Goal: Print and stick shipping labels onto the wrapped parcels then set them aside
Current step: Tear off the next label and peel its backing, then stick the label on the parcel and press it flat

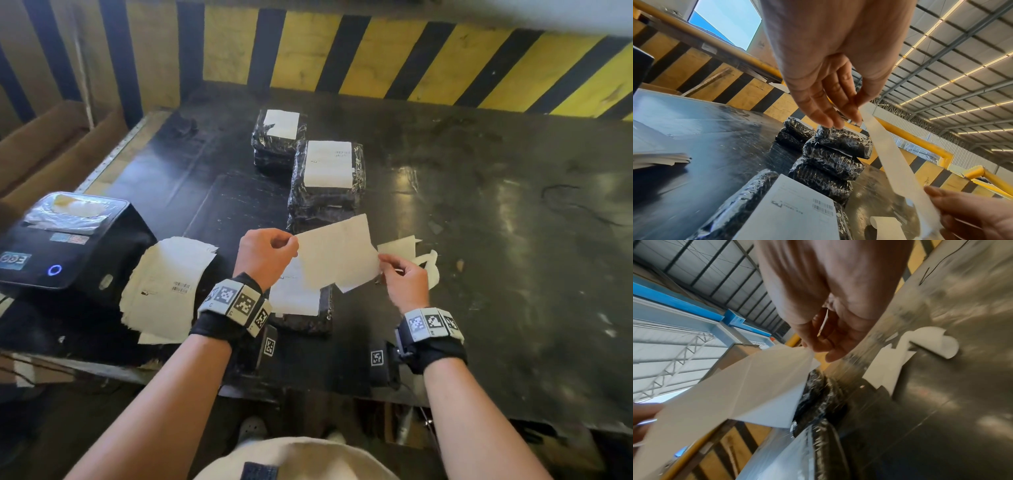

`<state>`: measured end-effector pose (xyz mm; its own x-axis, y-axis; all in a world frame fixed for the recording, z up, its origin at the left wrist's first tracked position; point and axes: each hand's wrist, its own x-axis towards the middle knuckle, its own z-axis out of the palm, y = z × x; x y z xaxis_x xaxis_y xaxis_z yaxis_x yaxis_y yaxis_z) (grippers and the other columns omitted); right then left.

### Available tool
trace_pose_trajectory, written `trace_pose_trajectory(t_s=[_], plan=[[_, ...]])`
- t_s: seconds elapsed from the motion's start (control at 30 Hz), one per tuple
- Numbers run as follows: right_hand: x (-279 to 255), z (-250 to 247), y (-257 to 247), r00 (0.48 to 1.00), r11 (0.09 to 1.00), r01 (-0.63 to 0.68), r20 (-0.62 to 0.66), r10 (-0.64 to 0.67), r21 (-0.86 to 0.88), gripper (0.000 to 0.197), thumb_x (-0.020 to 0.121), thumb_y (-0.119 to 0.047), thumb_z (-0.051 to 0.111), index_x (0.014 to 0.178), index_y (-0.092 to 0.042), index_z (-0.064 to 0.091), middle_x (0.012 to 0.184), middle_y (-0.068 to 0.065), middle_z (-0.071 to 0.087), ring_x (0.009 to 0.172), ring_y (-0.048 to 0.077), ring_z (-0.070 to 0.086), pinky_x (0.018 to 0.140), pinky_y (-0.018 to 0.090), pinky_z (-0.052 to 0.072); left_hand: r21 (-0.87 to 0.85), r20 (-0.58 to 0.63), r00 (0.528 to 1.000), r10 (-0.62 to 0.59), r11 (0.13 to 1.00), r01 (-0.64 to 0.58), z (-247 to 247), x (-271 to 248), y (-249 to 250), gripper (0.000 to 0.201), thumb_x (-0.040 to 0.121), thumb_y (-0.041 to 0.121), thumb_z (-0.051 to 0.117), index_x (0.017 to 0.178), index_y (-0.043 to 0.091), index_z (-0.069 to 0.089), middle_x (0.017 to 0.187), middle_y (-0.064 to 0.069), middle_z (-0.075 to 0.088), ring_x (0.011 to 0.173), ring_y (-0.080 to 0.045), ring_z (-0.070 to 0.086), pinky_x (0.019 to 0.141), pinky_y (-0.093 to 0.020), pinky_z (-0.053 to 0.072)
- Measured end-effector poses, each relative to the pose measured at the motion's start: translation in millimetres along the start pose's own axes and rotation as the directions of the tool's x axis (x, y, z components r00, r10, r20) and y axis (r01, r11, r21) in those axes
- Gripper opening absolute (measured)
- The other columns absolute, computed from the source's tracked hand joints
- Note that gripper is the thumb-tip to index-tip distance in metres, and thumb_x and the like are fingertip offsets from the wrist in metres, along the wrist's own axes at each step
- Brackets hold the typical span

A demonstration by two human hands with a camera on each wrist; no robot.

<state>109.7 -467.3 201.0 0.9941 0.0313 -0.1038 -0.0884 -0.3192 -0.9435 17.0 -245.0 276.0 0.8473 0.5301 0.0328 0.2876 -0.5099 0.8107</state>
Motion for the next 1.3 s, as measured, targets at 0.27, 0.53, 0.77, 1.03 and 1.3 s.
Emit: trace_pose_trajectory(t_s=[0.27, 0.53, 0.77, 1.03, 1.3], plan=[[20.9, -39.7, 28.9, 0.988, 0.995, -0.066, -0.146, 0.054, -0.078, 0.019, 0.093, -0.009, 0.059, 0.103, -0.009, 0.075, 0.094, 0.006, 0.072, 0.077, 0.014, 0.062, 0.064, 0.013, 0.045, -0.013, -0.022, 0.999, -0.035, 0.999, 0.035, 6.2, -0.9, 9.5, 0.02, 0.092, 0.025, 0.06, 0.094, 0.01, 0.072, 0.074, -0.004, 0.069, 0.051, -0.011, 0.064, 0.049, -0.018, 0.048], [47.1, -57.4, 52.4, 0.957, 0.977, -0.213, -0.207, 0.204, -0.02, 0.019, 0.092, -0.015, 0.062, 0.105, -0.017, 0.075, 0.095, 0.002, 0.073, 0.076, 0.02, 0.066, 0.073, 0.029, 0.054, -0.153, -0.086, 0.991, -0.1, 0.985, 0.086, 2.3, 1.0, 14.4, 0.014, 0.091, 0.021, 0.062, 0.094, 0.008, 0.067, 0.082, -0.01, 0.07, 0.058, -0.02, 0.071, 0.062, -0.041, 0.061], [62.2, -54.8, 62.1, 0.937, 0.96, -0.279, -0.208, 0.28, 0.034, 0.017, 0.091, -0.016, 0.063, 0.103, -0.016, 0.075, 0.104, 0.002, 0.071, 0.091, 0.025, 0.068, 0.088, 0.037, 0.055, -0.186, -0.13, 0.987, -0.089, 0.98, 0.064, 7.1, -4.0, 19.0, 0.014, 0.091, 0.02, 0.063, 0.093, 0.007, 0.068, 0.085, -0.009, 0.071, 0.062, -0.019, 0.072, 0.063, -0.042, 0.061], [74.8, -51.0, 64.5, 0.944, 0.958, -0.287, -0.176, 0.28, -0.018, 0.023, 0.093, -0.011, 0.057, 0.11, -0.012, 0.072, 0.113, 0.01, 0.07, 0.098, 0.027, 0.066, 0.093, 0.038, 0.052, -0.134, -0.165, 0.983, -0.077, 0.989, 0.055, 11.2, -11.5, 18.1, 0.015, 0.09, 0.023, 0.064, 0.095, 0.009, 0.068, 0.092, -0.009, 0.07, 0.066, -0.016, 0.072, 0.061, -0.038, 0.061], [55.2, -29.6, 29.0, 0.986, 0.87, -0.139, -0.147, 0.077, -0.473, 0.041, 0.087, -0.037, 0.061, 0.123, -0.018, 0.062, 0.137, 0.011, 0.038, 0.128, 0.029, 0.035, 0.106, 0.042, 0.037, -0.106, -0.177, 0.983, -0.059, 0.994, 0.041, 13.8, -15.1, 14.5, 0.016, 0.09, 0.024, 0.065, 0.095, 0.009, 0.068, 0.092, -0.009, 0.071, 0.069, -0.013, 0.072, 0.06, -0.039, 0.061]])
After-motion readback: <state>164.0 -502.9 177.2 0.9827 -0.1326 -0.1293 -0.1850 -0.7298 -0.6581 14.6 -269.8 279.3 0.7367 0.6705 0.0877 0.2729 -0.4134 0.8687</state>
